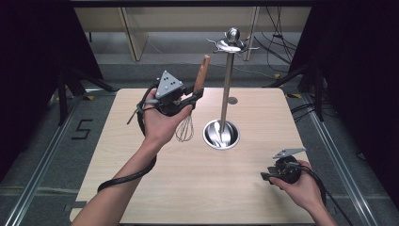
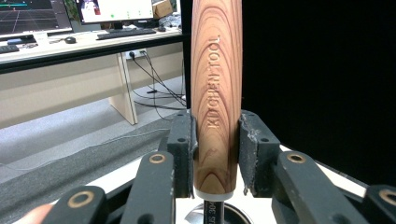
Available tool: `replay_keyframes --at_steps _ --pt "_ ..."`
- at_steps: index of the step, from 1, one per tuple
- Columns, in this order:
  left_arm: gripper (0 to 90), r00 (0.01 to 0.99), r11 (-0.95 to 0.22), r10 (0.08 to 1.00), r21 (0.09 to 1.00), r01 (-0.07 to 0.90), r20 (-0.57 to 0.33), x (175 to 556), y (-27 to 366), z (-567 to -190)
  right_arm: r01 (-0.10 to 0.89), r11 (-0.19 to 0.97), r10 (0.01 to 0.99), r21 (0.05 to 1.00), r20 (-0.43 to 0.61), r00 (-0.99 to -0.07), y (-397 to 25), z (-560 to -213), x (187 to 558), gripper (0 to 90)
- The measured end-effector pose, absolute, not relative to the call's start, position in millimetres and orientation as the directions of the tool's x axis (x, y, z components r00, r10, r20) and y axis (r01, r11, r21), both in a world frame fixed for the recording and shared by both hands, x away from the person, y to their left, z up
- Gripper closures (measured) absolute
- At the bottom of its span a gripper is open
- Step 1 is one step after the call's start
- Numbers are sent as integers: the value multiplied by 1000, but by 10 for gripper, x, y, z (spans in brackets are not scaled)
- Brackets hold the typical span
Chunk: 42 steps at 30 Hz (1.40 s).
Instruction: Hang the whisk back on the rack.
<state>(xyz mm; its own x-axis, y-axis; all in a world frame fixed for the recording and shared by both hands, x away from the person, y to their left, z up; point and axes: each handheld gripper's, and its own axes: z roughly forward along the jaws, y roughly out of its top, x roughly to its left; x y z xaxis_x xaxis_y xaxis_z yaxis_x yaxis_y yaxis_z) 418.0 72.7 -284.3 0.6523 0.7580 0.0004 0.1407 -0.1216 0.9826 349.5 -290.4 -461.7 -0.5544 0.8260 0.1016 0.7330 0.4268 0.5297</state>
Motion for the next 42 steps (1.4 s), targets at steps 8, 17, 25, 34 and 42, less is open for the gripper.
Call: replay_keyframes --at_steps 8,17,25,34,42 --pt "681 652 -124 758 983 134 7 4193 699 -2812 729 418 829 541 101 -550 -2900 -4635 3501 583" --pt "681 652 -121 758 985 124 10 4200 682 -2777 735 411 832 539 109 -544 -2892 -4633 3492 583" --pt "681 649 -119 760 985 125 10 4219 669 -2765 736 409 832 539 113 -544 -2891 -4632 3492 583" --pt "680 647 -118 763 986 115 16 4236 652 -2744 733 413 829 540 110 -548 -2893 -4637 3496 583" --pt "681 648 -124 761 986 113 21 4255 630 -2747 733 413 830 541 108 -547 -2892 -4636 3496 583"
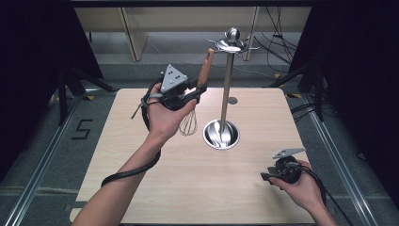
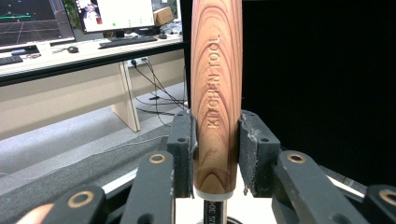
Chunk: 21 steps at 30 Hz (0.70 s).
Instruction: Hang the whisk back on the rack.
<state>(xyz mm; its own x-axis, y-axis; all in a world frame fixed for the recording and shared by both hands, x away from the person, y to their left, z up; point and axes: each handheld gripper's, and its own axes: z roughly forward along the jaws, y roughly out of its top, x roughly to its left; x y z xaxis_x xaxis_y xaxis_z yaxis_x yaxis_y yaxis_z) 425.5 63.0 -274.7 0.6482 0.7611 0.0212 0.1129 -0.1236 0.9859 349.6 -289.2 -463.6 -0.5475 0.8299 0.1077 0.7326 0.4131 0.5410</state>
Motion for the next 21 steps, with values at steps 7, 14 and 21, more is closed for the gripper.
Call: replay_keyframes --at_steps 7,14,21 --pt "681 649 -124 761 987 105 26 4255 626 -2725 734 411 830 540 112 -546 -2892 -4638 3497 583" --pt "680 647 -126 762 986 105 28 4273 613 -2706 726 421 826 544 101 -555 -2905 -4639 3507 583" --pt "681 645 -128 764 986 107 29 4295 599 -2695 726 421 826 544 101 -555 -2905 -4639 3507 583"
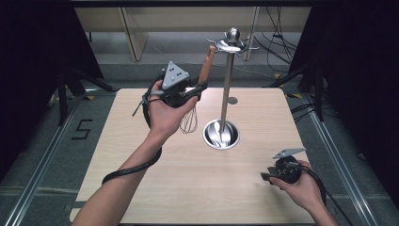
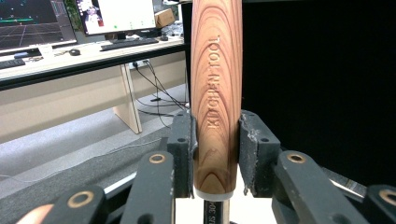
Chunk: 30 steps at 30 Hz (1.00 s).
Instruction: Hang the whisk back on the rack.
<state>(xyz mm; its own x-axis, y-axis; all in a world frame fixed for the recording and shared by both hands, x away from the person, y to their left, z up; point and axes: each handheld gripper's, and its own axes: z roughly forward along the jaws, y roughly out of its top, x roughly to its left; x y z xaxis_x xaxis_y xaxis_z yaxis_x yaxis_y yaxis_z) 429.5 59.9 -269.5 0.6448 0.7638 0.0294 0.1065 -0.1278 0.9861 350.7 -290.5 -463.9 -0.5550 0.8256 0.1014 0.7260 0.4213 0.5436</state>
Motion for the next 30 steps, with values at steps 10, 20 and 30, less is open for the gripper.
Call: replay_keyframes --at_steps 10,20,30 --pt "680 644 -135 764 985 105 36 4345 576 -2690 725 422 825 544 101 -556 -2905 -4638 3507 583" --pt "680 648 -144 760 984 109 39 4381 537 -2693 724 425 824 543 99 -558 -2908 -4643 3509 583" --pt "680 650 -148 759 982 118 36 4412 500 -2696 723 426 824 543 98 -559 -2908 -4646 3511 583"
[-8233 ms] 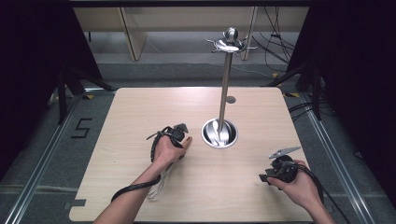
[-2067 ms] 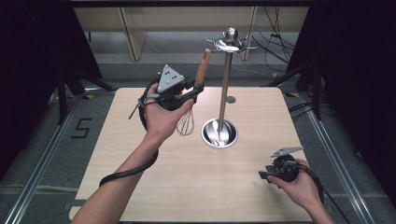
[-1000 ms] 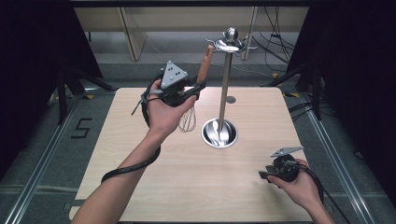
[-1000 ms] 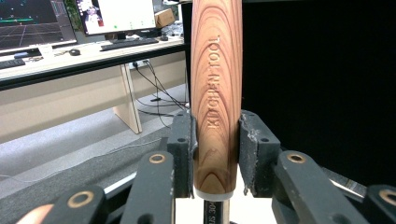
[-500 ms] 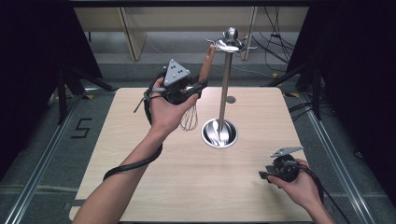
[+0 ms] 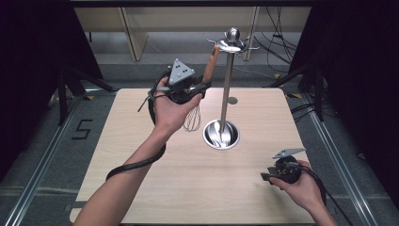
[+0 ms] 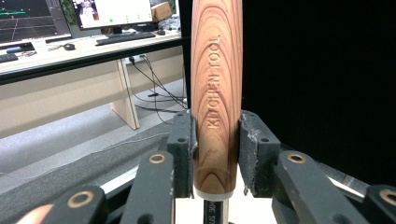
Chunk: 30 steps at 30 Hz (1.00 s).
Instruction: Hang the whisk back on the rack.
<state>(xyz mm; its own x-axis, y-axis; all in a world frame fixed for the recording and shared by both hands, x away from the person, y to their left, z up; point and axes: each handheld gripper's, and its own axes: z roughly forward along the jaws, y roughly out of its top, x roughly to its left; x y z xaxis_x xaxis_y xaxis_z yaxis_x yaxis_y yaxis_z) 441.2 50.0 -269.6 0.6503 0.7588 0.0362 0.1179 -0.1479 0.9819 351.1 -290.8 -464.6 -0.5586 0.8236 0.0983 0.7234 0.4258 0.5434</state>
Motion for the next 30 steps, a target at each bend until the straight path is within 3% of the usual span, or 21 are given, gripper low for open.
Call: replay_keyframes --at_steps 30 --pt "680 648 -164 760 978 129 42 4478 422 -2718 723 427 823 543 98 -559 -2909 -4643 3511 583"
